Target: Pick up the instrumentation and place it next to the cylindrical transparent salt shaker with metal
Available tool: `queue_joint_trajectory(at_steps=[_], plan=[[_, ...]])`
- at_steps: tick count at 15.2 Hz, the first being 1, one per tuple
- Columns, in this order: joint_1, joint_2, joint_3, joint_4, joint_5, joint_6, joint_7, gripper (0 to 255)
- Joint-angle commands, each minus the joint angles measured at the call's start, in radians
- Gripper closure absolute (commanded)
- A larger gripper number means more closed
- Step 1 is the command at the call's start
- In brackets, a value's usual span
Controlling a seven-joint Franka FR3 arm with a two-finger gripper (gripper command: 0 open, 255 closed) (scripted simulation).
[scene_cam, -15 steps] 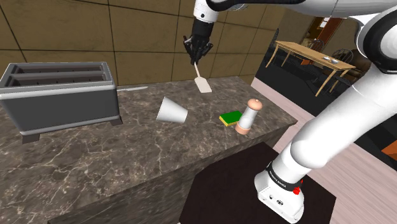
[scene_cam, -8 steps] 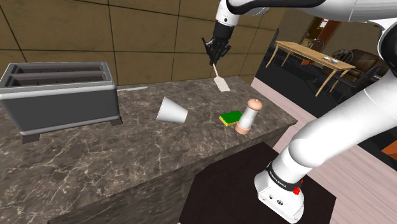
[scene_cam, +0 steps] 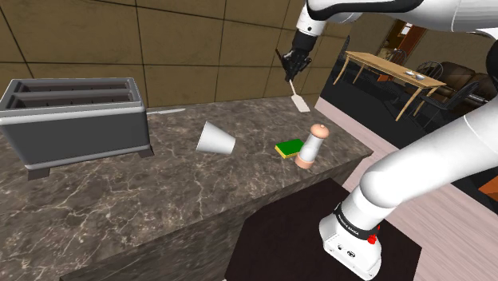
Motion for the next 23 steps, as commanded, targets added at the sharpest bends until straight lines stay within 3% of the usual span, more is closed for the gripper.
queue_joint_trajectory(at_steps=[1, 10, 23], plan=[[-0.019, -0.01, -0.033, -0.01, -0.008, 0.0, -0.05, 255], [-0.099, 0.004, -0.186, 0.013, -0.041, -0.003, -0.269, 255], [-0.102, 0.021, -0.194, -0.148, -0.043, 0.173, -0.271, 255]])
